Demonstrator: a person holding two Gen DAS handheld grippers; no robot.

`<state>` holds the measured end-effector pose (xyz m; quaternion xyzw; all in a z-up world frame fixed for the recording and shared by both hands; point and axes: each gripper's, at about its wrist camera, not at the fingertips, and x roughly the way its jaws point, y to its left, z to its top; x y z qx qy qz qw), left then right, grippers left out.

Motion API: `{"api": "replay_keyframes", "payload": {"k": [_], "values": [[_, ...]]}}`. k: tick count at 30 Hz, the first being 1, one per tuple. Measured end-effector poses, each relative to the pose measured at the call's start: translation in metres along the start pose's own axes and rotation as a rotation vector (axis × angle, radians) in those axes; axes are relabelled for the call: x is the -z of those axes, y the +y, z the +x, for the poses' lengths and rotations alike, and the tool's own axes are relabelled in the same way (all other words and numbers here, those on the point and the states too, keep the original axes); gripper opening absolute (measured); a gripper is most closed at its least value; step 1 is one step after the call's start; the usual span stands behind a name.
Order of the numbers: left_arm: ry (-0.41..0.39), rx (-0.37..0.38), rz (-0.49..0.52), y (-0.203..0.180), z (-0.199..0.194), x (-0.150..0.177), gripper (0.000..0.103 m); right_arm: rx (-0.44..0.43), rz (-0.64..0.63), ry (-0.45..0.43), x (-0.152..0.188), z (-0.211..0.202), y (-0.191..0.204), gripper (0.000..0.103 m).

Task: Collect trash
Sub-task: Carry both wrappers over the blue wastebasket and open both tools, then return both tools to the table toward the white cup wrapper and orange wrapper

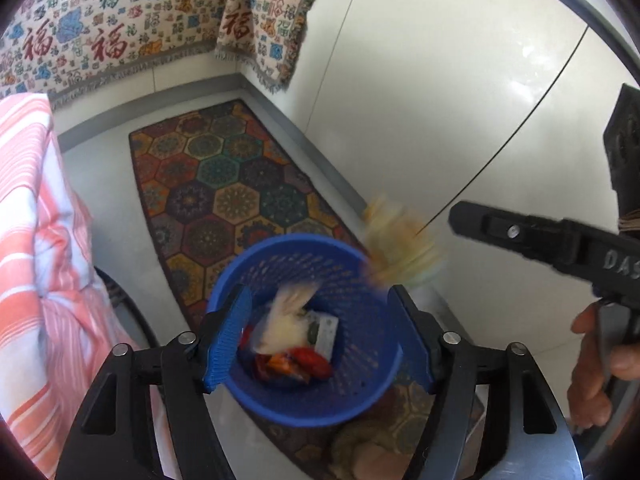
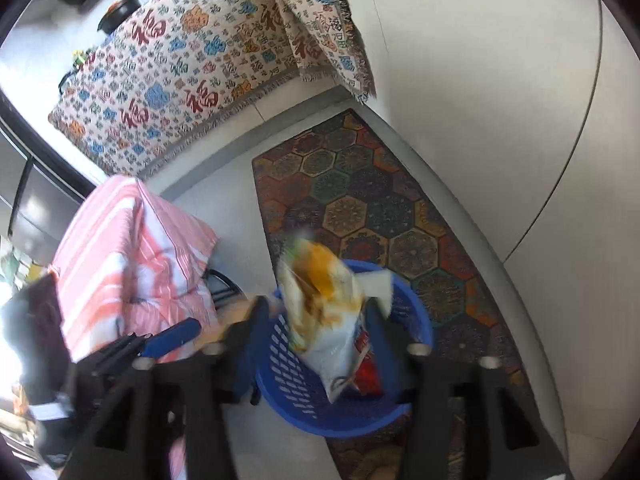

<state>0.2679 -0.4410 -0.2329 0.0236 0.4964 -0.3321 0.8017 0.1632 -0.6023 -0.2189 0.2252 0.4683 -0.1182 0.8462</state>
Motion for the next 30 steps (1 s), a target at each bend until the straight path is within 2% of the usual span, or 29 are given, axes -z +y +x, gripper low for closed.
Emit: {"api": "replay_keyframes", "payload": {"k": [3, 5, 9, 11, 16, 20, 23, 27, 30], "values": [[0.003, 0.005, -0.04, 0.006, -0.011, 0.0, 0.072, -0.003, -0.003, -0.047, -0.002, -0.01, 0.002, 0.054], [-0.011, 0.002, -0.058, 0.012, -0.032, 0.005, 0.073, 0.01, -0.017, -0.082, -0.002, -0.017, 0.007, 0.054], [-0.072, -0.014, -0.069, 0.032, -0.089, 0.024, 0.086, 0.036, -0.094, -0.165, 0.001, -0.034, 0.031, 0.054], [-0.103, -0.034, -0.079, 0.048, -0.123, 0.042, 0.089, 0.056, -0.146, -0.213, 0.005, -0.043, 0.047, 0.054], [-0.111, -0.135, -0.131, 0.107, -0.189, 0.089, 0.091, 0.068, -0.26, -0.291, 0.024, -0.055, 0.086, 0.055], [-0.146, -0.278, -0.189, 0.168, -0.234, 0.123, 0.092, 0.073, -0.371, -0.315, 0.048, -0.058, 0.126, 0.055], [-0.152, -0.344, -0.298, 0.222, -0.256, 0.147, 0.092, 0.037, -0.421, -0.287, 0.065, -0.059, 0.171, 0.055], [-0.166, -0.406, -0.446, 0.29, -0.281, 0.168, 0.092, -0.107, -0.501, -0.193, 0.097, -0.048, 0.254, 0.057], [-0.182, -0.488, -0.498, 0.324, -0.293, 0.175, 0.092, -0.201, -0.592, -0.097, 0.126, -0.025, 0.322, 0.058]]}}
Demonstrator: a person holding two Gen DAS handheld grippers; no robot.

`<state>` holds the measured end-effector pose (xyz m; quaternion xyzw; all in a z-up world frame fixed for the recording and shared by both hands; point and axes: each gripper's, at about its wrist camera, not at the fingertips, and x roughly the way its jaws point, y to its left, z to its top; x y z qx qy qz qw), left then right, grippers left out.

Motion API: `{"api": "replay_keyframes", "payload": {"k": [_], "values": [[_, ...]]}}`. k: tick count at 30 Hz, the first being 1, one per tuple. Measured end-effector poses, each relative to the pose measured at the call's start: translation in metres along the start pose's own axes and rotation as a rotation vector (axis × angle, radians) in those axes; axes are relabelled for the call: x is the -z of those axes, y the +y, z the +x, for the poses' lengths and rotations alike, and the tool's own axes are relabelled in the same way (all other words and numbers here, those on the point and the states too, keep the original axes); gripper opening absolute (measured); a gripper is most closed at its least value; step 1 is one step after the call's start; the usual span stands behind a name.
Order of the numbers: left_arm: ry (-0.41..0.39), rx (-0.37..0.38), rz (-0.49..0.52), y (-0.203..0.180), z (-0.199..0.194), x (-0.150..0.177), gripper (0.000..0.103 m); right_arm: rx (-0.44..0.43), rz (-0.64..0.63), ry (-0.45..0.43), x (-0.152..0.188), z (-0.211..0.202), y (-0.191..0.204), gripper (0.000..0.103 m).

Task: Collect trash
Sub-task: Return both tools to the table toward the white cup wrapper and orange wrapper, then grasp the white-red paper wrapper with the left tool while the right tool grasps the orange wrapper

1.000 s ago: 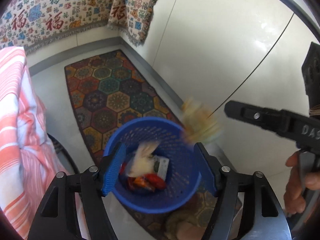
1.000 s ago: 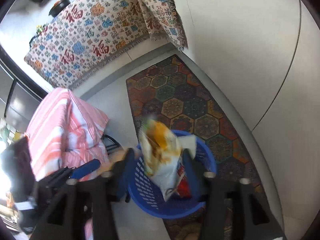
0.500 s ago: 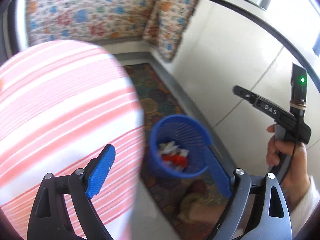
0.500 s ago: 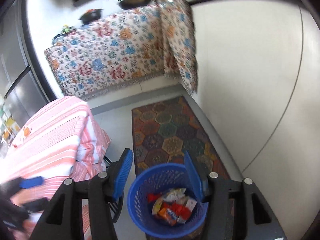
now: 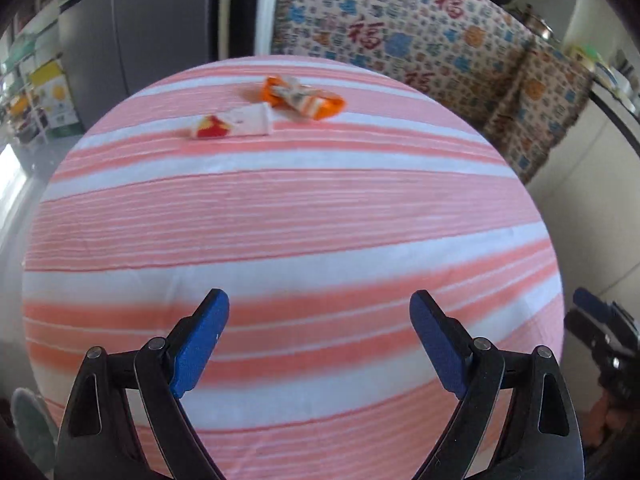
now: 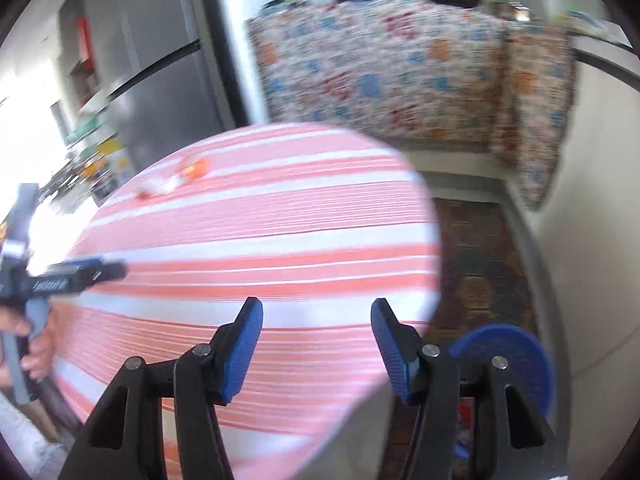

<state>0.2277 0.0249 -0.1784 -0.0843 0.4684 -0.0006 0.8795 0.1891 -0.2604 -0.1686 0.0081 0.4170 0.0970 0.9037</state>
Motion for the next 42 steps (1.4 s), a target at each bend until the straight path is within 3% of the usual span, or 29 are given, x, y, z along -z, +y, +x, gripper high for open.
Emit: {"api": "replay_keyframes", "payload": {"k": [4, 8, 11, 14, 19, 22, 23, 24, 27, 30, 34, 37, 42], "values": [[0.029, -0.058, 0.045, 0.038, 0.024, -0.02, 0.092, -0.056, -0.104, 0.089, -0.011, 0.055, 0.07, 0.058], [0.018, -0.071, 0.125, 0.06, 0.036, -0.043, 0.092, -0.059, -0.142, 0.151, -0.016, 0.098, 0.104, 0.059], [-0.015, -0.055, 0.166, 0.082, 0.042, -0.065, 0.092, -0.01, -0.201, 0.117, -0.016, 0.104, 0.122, 0.066], [-0.046, -0.035, 0.22, 0.088, 0.054, -0.088, 0.092, -0.017, -0.21, 0.099, -0.01, 0.102, 0.12, 0.068], [-0.042, -0.005, 0.412, 0.064, 0.075, -0.1, 0.089, -0.018, -0.215, 0.1, -0.011, 0.104, 0.12, 0.069], [-0.048, -0.044, 0.553, 0.046, 0.083, -0.099, 0.075, -0.015, -0.214, 0.096, -0.01, 0.105, 0.12, 0.069], [-0.034, -0.046, 0.559, 0.045, 0.086, -0.101, 0.059, -0.018, -0.211, 0.096, -0.009, 0.106, 0.119, 0.069], [-0.014, -0.029, 0.538, 0.046, 0.088, -0.104, 0.037, -0.019, -0.21, 0.095, -0.009, 0.106, 0.119, 0.069], [-0.013, 0.013, 0.424, 0.058, 0.082, -0.111, 0.015, -0.018, -0.212, 0.096, -0.01, 0.106, 0.119, 0.069], [-0.01, 0.059, 0.29, 0.069, 0.066, -0.112, 0.008, -0.02, -0.21, 0.096, -0.009, 0.106, 0.119, 0.069], [0.008, 0.117, 0.128, 0.075, 0.035, -0.093, 0.008, -0.073, -0.206, 0.13, -0.015, 0.108, 0.116, 0.073], [0.015, 0.164, 0.041, 0.075, 0.021, -0.073, 0.008, -0.158, -0.163, 0.209, -0.043, 0.121, 0.11, 0.073], [0.016, 0.183, 0.037, 0.07, 0.018, -0.063, 0.008, -0.142, -0.29, 0.185, -0.123, 0.152, 0.134, 0.073]]}}
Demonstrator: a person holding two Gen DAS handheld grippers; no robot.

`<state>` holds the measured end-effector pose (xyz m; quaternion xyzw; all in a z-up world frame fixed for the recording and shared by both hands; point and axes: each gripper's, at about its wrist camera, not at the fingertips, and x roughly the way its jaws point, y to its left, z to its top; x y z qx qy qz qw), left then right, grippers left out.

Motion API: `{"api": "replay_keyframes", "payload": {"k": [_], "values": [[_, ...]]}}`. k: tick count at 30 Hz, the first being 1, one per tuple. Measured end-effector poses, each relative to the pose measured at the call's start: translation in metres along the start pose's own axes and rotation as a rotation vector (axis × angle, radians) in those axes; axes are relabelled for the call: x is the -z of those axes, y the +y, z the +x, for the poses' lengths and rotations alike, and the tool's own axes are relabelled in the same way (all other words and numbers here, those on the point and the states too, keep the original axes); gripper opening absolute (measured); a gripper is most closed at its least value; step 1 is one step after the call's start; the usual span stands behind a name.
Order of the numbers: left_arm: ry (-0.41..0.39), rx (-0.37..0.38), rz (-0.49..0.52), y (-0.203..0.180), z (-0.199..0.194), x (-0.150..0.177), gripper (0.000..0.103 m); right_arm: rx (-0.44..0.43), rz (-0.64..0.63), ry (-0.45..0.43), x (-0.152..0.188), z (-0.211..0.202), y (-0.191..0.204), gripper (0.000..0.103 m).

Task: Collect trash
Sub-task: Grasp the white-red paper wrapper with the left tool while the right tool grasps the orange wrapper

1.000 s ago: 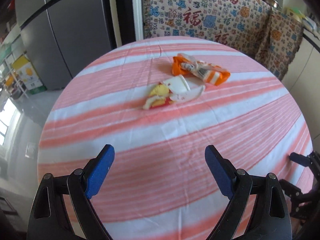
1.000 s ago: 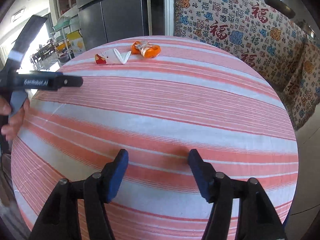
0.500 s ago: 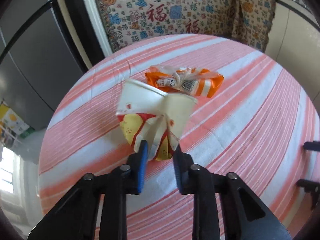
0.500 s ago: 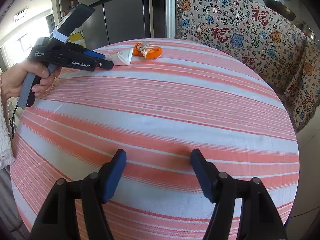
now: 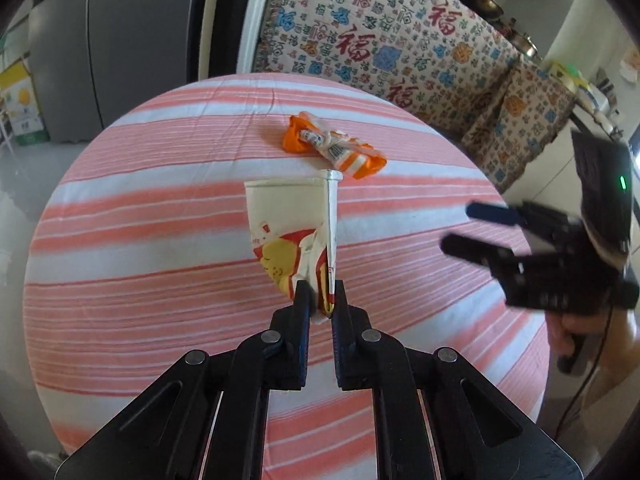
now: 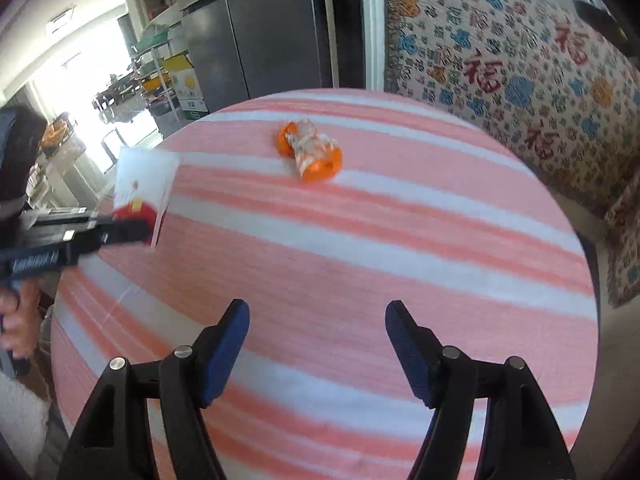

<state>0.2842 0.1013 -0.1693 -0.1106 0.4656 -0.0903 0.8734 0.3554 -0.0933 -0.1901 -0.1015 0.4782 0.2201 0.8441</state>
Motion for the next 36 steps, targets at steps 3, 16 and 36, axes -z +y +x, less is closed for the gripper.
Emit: {"api": "replay_keyframes", "payload": {"k": [3, 16, 36], "values": [[0.02, 0.017, -0.025, 0.008, 0.009, -0.001, 0.008, -0.017, -0.008, -0.006, -0.048, 0.022, 0.002, 0.073], [0.091, 0.047, -0.027, 0.001, 0.03, -0.001, 0.008, -0.003, 0.091, 0.057, -0.077, 0.079, -0.005, 0.039], [0.137, 0.068, 0.056, -0.073, 0.011, 0.055, 0.052, 0.061, 0.417, 0.031, 0.138, -0.074, -0.044, 0.059]]}}
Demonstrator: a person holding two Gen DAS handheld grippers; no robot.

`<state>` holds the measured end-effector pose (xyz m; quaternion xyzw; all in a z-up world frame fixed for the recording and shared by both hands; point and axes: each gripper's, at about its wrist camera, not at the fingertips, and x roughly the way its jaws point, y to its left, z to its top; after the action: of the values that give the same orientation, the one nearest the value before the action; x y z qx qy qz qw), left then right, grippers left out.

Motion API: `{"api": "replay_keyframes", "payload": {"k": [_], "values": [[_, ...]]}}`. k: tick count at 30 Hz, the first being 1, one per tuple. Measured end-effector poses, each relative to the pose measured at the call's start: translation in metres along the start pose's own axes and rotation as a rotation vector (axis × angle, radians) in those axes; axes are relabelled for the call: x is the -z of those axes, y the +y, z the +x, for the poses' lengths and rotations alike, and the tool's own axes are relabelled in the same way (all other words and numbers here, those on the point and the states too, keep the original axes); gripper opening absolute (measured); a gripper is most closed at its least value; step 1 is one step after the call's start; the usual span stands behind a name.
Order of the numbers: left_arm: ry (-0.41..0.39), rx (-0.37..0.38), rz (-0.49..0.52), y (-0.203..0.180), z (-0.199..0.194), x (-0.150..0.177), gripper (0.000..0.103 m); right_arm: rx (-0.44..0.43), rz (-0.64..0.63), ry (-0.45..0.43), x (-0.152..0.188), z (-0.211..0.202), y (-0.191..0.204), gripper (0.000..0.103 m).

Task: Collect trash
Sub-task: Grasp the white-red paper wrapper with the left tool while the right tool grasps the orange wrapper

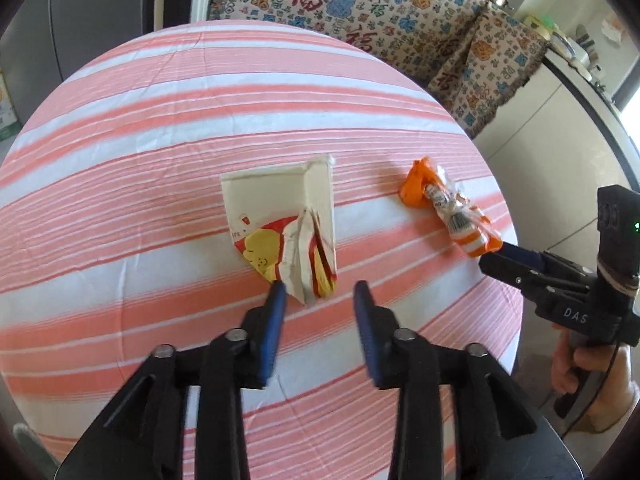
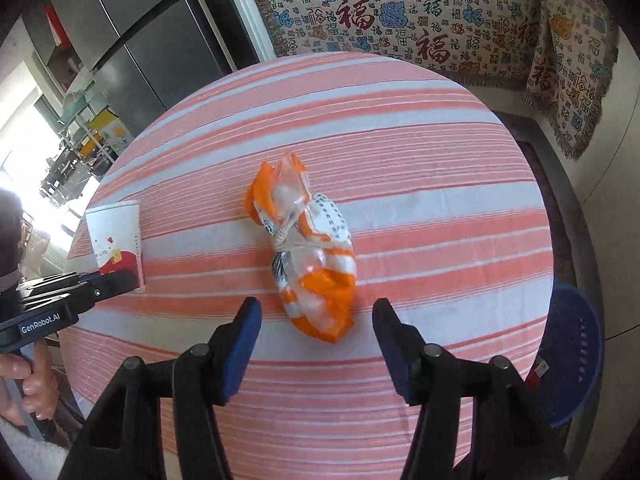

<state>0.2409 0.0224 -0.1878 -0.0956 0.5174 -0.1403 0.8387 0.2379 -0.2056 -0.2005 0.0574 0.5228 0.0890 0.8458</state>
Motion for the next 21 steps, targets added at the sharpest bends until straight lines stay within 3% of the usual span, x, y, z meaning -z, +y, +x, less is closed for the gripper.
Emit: {"api": "replay_keyframes", "payload": {"k": [8, 12, 17, 21], "values": [[-0.111, 0.009, 0.05, 0.001, -0.033, -0.006, 0.067, 0.028, -0.069, 0.003, -0.021, -0.034, -0.018, 0.059], [-0.138, -0.02, 0.097, -0.007, -0.027, -0.019, 0.075, 0.035, -0.093, 0.014, -0.043, -0.038, -0.015, 0.059], [-0.038, 0.002, 0.01, 0.019, 0.011, -0.026, 0.075, 0.038, -0.169, 0.062, -0.054, -0.021, 0.004, 0.059], [-0.031, 0.04, -0.037, 0.027, 0.022, -0.03, 0.075, 0.025, -0.185, 0.082, -0.058, -0.005, 0.013, 0.059]]}}
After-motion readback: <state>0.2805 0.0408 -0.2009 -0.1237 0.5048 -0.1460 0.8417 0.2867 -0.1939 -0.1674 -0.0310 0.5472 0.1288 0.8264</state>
